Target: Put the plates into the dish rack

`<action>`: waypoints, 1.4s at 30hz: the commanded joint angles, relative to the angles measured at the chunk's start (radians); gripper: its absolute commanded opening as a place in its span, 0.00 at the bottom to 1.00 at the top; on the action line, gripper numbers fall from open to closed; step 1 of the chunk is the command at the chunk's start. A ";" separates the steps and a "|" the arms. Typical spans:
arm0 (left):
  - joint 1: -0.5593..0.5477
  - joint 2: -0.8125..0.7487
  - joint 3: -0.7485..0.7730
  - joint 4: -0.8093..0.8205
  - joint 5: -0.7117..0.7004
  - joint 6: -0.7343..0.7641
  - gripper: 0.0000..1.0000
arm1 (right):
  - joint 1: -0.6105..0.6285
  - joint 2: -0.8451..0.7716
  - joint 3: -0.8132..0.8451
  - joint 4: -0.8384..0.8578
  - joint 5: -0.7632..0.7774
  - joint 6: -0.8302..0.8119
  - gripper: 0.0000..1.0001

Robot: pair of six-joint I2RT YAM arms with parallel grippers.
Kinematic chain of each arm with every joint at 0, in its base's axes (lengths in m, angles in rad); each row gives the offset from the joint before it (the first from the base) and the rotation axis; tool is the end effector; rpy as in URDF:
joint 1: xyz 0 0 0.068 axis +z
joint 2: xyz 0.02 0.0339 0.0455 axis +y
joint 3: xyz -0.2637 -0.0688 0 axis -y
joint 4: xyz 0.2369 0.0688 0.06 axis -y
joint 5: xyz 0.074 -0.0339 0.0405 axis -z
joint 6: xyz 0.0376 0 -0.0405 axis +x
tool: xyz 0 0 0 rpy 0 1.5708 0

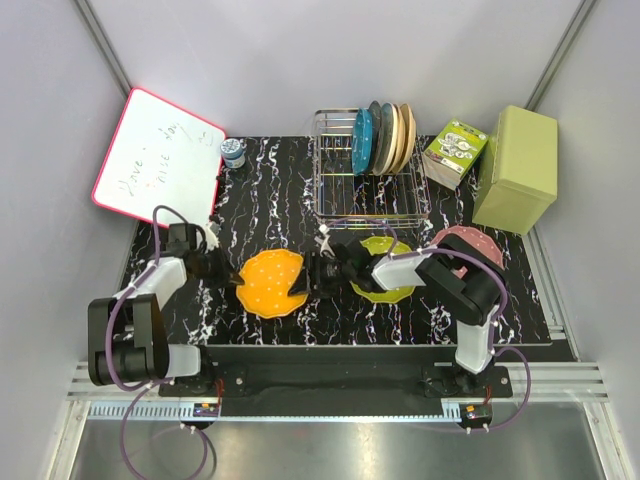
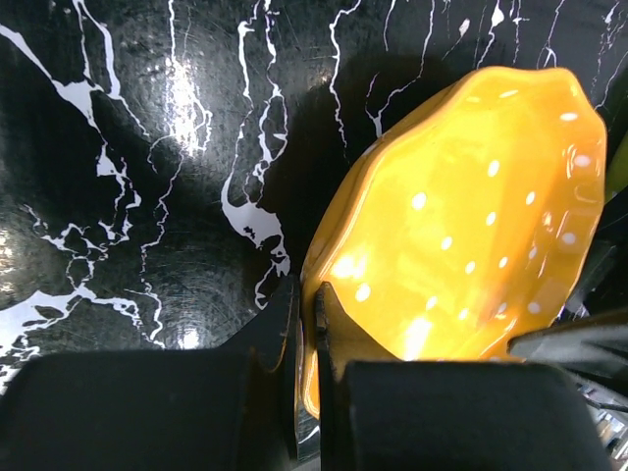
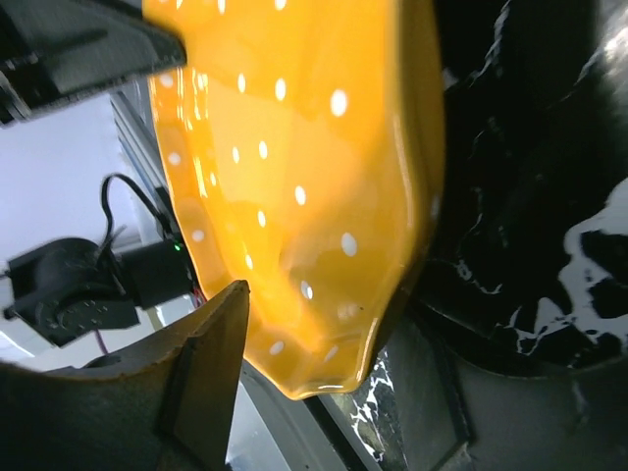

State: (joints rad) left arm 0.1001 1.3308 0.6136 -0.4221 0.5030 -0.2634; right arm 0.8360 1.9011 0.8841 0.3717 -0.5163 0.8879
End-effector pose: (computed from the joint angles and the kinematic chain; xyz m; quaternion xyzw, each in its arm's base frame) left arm 0.2207 0.0040 0.1620 -0.1186 0.9401 -0.2592 0.1868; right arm 0.2319 0.2843 0.1288 -0.0915 0.8678 0.4764 0.1075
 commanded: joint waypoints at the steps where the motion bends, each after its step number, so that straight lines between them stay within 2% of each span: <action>1: -0.023 -0.015 0.026 0.006 0.092 -0.045 0.00 | -0.035 -0.017 0.084 0.076 -0.002 0.034 0.61; 7: -0.045 -0.005 0.017 0.016 0.100 -0.046 0.00 | -0.041 0.065 0.151 0.203 -0.093 0.152 0.51; 13: -0.059 -0.018 0.003 0.035 0.134 -0.060 0.00 | -0.028 0.104 0.185 0.311 -0.137 0.226 0.49; 16: -0.065 -0.022 0.000 0.039 0.146 -0.062 0.00 | -0.029 0.108 0.193 0.398 -0.155 0.264 0.32; 20: -0.065 -0.007 0.008 0.037 0.166 -0.066 0.00 | -0.032 0.081 0.205 0.429 -0.177 0.261 0.10; 21: -0.065 0.001 0.015 0.034 0.170 -0.066 0.01 | -0.031 0.072 0.196 0.431 -0.177 0.249 0.00; 24: -0.060 0.001 0.038 0.019 0.170 -0.047 0.18 | -0.029 0.023 0.167 0.427 -0.175 0.203 0.00; 25: -0.059 -0.004 0.046 0.019 0.164 -0.018 0.40 | -0.031 -0.009 0.161 0.421 -0.179 0.188 0.00; 28: -0.031 -0.015 0.067 0.038 0.172 0.022 0.69 | -0.035 -0.075 0.147 0.342 -0.195 0.103 0.00; 31: 0.006 0.004 0.103 0.033 0.224 0.042 0.75 | -0.049 -0.128 0.141 0.244 -0.217 0.019 0.00; 32: 0.021 0.017 0.123 0.014 0.245 0.049 0.82 | -0.055 -0.141 0.141 0.192 -0.223 -0.004 0.00; 34: 0.035 0.024 0.204 -0.042 0.268 0.075 0.83 | -0.072 -0.184 0.147 0.133 -0.226 -0.073 0.00; 35: 0.056 0.022 0.231 -0.055 0.279 0.078 0.84 | -0.075 -0.195 0.156 0.045 -0.217 -0.104 0.00; 38: 0.125 -0.053 0.317 -0.050 0.389 0.069 0.84 | -0.087 -0.230 0.211 -0.147 -0.182 -0.248 0.00; 41: 0.186 -0.152 0.397 -0.052 0.443 0.081 0.87 | -0.098 -0.254 0.297 -0.320 -0.112 -0.375 0.00; 42: 0.196 -0.185 0.425 -0.053 0.434 0.093 0.91 | -0.098 -0.258 0.317 -0.351 -0.097 -0.438 0.00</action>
State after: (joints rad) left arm 0.2356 1.2999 0.9234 -0.4850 0.8207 -0.2073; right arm 0.7448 1.7447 1.0504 0.1532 -0.6182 0.6891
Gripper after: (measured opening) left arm 0.860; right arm 0.296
